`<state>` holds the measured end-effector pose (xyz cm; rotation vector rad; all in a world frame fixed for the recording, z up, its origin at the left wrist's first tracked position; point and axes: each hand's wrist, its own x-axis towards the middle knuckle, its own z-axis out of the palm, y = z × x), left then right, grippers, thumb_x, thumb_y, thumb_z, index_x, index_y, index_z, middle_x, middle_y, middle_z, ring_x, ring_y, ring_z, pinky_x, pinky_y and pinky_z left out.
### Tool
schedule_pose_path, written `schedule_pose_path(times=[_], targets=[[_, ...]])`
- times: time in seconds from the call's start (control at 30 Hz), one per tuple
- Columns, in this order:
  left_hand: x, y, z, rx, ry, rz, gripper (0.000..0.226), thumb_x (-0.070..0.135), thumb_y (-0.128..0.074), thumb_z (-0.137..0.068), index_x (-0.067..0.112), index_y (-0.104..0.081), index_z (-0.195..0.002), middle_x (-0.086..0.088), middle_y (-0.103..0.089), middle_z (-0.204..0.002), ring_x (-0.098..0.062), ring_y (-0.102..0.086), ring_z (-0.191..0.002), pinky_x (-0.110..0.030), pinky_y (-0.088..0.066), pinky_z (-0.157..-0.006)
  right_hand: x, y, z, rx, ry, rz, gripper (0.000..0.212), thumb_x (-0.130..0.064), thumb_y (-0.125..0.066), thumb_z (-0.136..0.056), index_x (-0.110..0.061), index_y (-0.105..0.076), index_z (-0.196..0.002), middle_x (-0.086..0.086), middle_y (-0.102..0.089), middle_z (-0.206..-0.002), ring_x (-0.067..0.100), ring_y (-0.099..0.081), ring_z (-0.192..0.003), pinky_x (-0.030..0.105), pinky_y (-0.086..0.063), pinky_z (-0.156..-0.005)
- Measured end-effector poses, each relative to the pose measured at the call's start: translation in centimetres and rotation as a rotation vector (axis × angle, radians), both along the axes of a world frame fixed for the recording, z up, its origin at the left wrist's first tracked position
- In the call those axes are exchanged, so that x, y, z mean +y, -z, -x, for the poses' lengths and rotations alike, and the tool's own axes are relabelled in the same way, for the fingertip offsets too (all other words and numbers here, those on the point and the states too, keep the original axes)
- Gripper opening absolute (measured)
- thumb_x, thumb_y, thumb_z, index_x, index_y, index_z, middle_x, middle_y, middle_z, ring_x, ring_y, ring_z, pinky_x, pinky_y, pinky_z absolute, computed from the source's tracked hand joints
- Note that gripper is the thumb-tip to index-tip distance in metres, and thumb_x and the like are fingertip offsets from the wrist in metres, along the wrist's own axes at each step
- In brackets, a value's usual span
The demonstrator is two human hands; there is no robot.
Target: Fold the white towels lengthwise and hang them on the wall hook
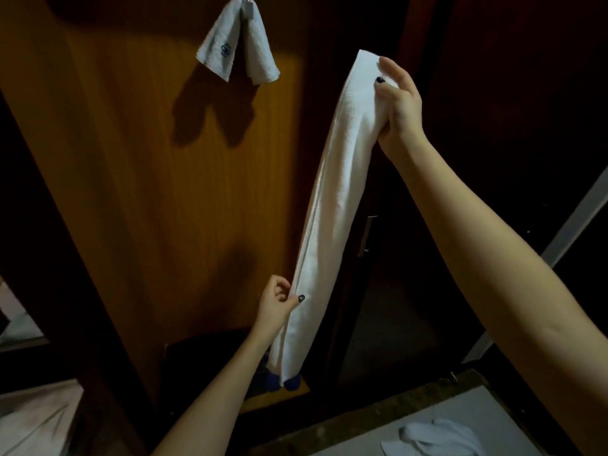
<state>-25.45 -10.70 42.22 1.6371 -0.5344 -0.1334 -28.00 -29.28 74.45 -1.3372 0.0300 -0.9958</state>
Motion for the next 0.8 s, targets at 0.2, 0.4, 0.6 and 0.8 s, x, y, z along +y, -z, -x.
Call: schedule_pose_path(times=[0.2,0.4,0.6,0.8], targets=[[-0.5,1.4,0.6,0.017,-0.008,-0.067,0.025,0.006,-0.069,-0.084,0.025,-0.053,-0.088,0.004,-0.06,-0.091,-0.005,-0.059,-0.081,-0.013,-0.048,-0.067,1.0,-0.9,0.1,-0.005,0.035,-0.01,0.04,0.007,-0.048,-0.092,-0.004,-0.055,-0.13,0.009,-0.054,-0.135,0.025,-0.052,-0.128,0.039,-0.045,-0.106],[-1.4,0.7,0.4,-0.148,-0.066,-0.15,0.025,0.004,-0.058,-0.09,0.023,-0.046,-0.078,0.003,-0.057,-0.072,-0.01,-0.055,-0.064,-0.018,-0.039,-0.054,1.7,-1.4,0.2,-0.013,-0.005,-0.094,0.038,0.006,-0.047,-0.093,-0.008,-0.056,-0.126,0.012,-0.053,-0.139,0.029,-0.055,-0.125,0.045,-0.047,-0.104],[-1.9,0.0,-1.0,-0.112,-0.038,-0.184,0.011,0.007,-0.058,-0.089,0.013,-0.065,-0.096,0.004,-0.066,-0.091,-0.013,-0.062,-0.084,-0.018,-0.047,-0.069,2.3,-1.7,0.2,-0.032,-0.044,-0.16,0.042,0.005,-0.043,-0.095,-0.008,-0.051,-0.134,0.014,-0.052,-0.139,0.029,-0.053,-0.127,0.044,-0.044,-0.107],[-2.7,-0.1,-1.0,-0.05,-0.012,-0.111,0.022,0.001,-0.054,-0.09,0.019,-0.065,-0.096,0.001,-0.066,-0.098,-0.017,-0.062,-0.093,-0.026,-0.052,-0.081,3.7,-2.2,0.4,-0.132,-0.193,-0.323,0.042,0.006,-0.037,-0.098,-0.007,-0.046,-0.137,0.012,-0.062,-0.109,0.021,-0.069,-0.086,0.034,-0.06,-0.074]])
